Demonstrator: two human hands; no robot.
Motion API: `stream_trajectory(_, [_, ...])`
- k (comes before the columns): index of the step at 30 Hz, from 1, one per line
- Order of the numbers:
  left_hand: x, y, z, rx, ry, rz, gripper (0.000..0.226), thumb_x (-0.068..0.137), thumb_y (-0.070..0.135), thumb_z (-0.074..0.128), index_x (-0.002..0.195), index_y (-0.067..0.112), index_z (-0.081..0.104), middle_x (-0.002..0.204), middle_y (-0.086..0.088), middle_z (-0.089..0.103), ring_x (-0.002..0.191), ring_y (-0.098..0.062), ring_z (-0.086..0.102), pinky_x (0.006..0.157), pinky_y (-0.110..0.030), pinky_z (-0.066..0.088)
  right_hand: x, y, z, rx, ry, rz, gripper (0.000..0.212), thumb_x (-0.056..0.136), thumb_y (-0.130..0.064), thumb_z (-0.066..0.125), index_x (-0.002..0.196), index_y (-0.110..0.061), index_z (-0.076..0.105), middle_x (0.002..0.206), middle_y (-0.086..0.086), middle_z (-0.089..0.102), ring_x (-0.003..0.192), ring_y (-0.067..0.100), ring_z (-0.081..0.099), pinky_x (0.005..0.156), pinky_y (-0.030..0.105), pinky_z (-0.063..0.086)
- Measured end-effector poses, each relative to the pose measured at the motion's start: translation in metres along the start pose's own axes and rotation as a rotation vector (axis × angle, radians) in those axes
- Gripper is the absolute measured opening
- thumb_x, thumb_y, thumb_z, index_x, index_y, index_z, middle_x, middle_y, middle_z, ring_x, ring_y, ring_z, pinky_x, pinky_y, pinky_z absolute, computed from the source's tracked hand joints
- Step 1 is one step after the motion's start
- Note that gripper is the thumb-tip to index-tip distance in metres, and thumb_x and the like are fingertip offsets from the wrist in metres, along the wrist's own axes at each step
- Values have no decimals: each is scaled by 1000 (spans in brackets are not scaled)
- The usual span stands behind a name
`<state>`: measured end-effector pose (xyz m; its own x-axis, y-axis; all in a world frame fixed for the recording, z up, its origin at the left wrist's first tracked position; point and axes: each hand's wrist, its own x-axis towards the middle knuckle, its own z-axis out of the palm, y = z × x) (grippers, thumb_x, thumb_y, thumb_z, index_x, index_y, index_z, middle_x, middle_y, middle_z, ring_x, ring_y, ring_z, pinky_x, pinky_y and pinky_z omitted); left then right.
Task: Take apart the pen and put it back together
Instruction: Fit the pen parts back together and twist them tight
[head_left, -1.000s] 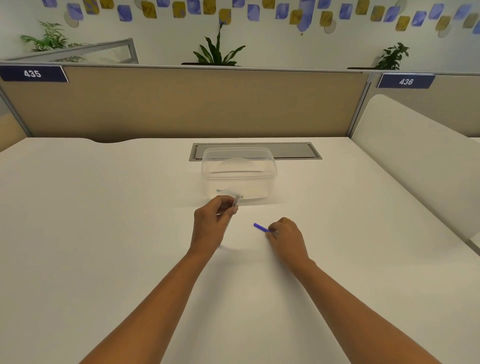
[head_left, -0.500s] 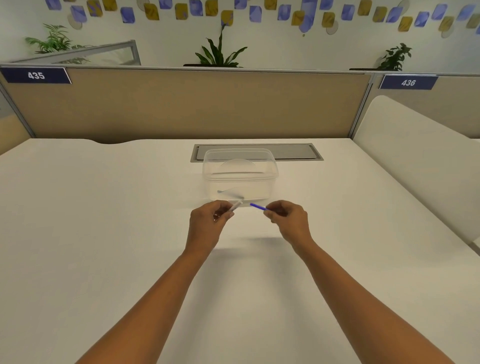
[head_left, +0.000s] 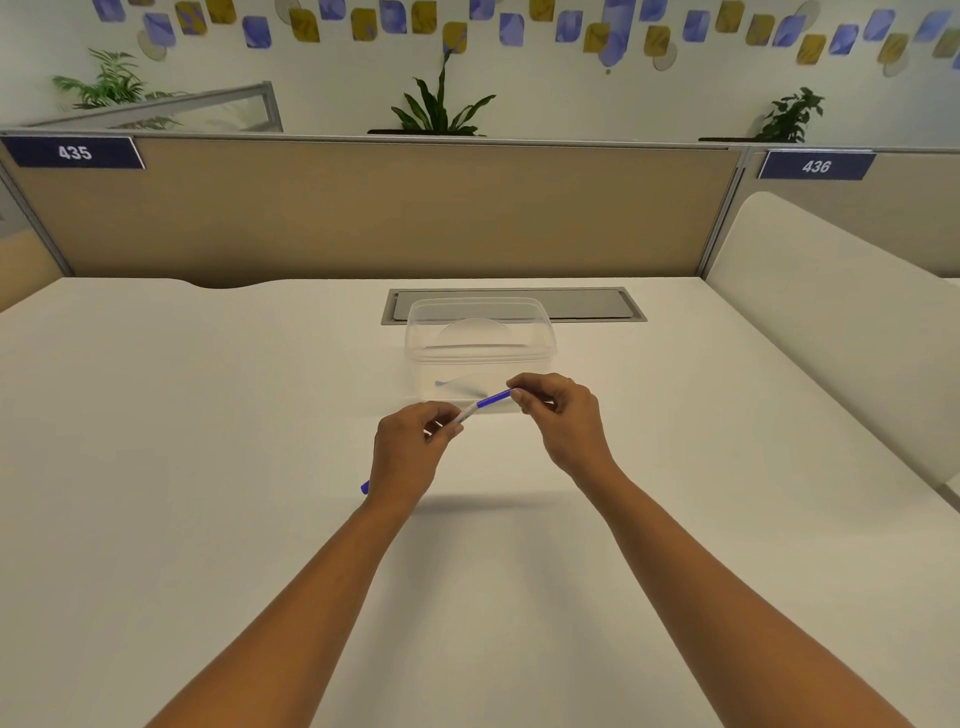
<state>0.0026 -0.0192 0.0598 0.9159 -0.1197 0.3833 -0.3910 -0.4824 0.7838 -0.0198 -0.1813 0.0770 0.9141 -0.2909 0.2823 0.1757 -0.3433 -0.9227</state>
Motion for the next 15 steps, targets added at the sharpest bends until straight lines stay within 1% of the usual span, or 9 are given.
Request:
stream_trajectory(4, [0,1,0,-11,5,-5,9,76,3,68,82,9,69,72,0,63,58,-7,53,53,-7,40,1,0,-1,2,40,-6,14,84,-8,60,95,-9,69,91,3,63,80,16,57,68,7,45])
stream_trajectory(8, [0,0,0,-23,-3,0,8,75,2,68,81,9,69,72,-1,64,59,-7,54,53,-8,40,1,1,-2,-23,9,-6,14,84,-8,60,94,-9,69,90,1,62,82,17,58,71,9,46])
stream_trajectory(11, [-1,-1,0,-5,-10,14,8,75,3,69,81,9,68,72,0,64,60,-7,54,54,-10,41,1,0,-3,-29,-10,-13,14,84,-6,60,94,-8,69,90,3,62,85,18,58,77,16,48])
stream_trajectory(15, [-1,-1,-1,6,-7,29,8,75,3,69,81,8,68,72,0,64,59,-7,54,54,-9,41,2,-2,-1,-53,-9,-37,14,84,-7,60,95,-9,69,89,3,62,86,17,58,71,7,46])
